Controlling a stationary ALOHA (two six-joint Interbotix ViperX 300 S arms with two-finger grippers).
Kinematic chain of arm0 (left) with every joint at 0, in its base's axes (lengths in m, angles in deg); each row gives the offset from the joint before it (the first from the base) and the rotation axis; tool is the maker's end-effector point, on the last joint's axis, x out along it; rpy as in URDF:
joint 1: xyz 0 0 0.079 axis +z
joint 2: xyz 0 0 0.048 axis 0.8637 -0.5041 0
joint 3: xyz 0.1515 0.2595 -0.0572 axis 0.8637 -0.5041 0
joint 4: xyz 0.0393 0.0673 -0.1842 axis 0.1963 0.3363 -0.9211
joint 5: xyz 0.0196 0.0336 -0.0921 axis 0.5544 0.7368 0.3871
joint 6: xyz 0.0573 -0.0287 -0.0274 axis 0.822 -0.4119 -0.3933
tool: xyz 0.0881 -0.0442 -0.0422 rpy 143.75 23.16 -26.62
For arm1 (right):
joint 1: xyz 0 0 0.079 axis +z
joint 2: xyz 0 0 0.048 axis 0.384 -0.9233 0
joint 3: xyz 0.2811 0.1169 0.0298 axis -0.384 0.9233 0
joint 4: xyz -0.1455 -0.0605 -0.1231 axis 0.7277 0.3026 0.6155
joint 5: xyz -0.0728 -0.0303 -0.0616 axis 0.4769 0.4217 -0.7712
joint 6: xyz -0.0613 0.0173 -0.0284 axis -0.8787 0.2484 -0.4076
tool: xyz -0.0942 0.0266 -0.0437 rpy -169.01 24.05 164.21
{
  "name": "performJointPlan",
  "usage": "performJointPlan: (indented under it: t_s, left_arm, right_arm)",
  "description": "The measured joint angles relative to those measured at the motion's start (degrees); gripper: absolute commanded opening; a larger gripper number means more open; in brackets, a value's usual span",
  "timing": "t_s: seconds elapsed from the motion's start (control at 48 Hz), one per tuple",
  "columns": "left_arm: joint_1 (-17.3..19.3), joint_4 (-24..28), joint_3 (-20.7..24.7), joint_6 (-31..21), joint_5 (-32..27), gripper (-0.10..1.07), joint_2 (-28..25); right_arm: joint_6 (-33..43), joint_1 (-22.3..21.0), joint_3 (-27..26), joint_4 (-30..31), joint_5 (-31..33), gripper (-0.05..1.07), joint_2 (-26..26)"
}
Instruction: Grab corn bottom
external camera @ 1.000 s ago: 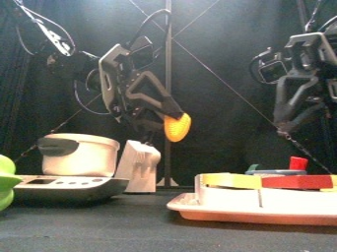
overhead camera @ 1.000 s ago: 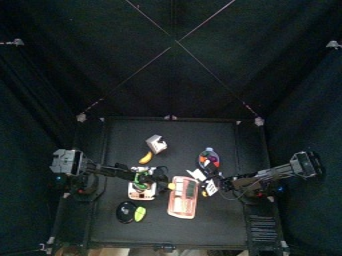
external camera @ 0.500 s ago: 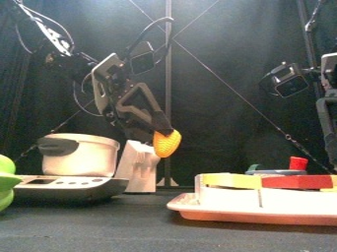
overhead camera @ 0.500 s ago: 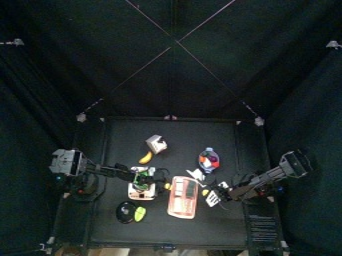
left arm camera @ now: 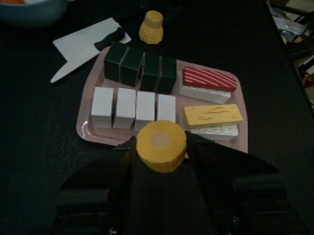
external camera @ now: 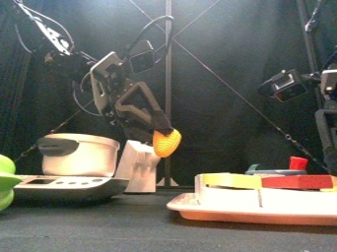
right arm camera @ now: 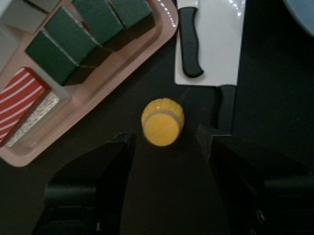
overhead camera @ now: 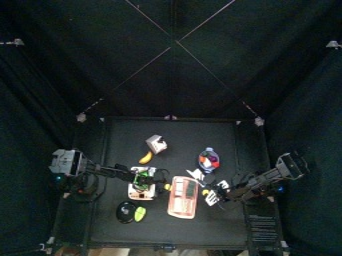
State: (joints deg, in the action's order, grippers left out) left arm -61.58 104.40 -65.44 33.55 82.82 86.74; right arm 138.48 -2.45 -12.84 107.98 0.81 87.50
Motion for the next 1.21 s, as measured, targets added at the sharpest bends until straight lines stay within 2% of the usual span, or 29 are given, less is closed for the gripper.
performJointPlan:
  t_s: [0.229,0.438,0.562,0.708,1.021,1.208]
  left_arm:
    - [0.0,0.0,0.0,0.0,-0.1,0.76,0.0]
    - [0.0,-0.1,0.0,0.0,-0.1,0.76,0.0]
    - [0.0,0.0,0.0,0.0,-0.1,0.76,-0.1]
    - [0.0,0.0,0.0,0.0,-0.1,0.76,0.0]
    - [0.0,0.0,0.0,0.0,-0.1,0.76,-0.1]
    - [0.0,0.0,0.0,0.0,-0.1,0.76,-0.1]
  right_arm:
    - [-0.1,-0.4,0.0,0.4,-1.8,0.84,-1.6]
    - [-0.2,-0.4,-0.4,0.4,-2.0,0.70,-1.8]
    - [-0.3,-0.4,-0.6,0.4,-1.8,0.65,-1.8]
    - [-0.4,-0.4,-1.3,0.5,-0.9,0.65,-0.6]
    - [-0.4,-0.4,-2.0,1.3,3.2,0.64,5.5]
    - [-0.4,-0.4,-2.2,3.5,3.2,0.64,6.2]
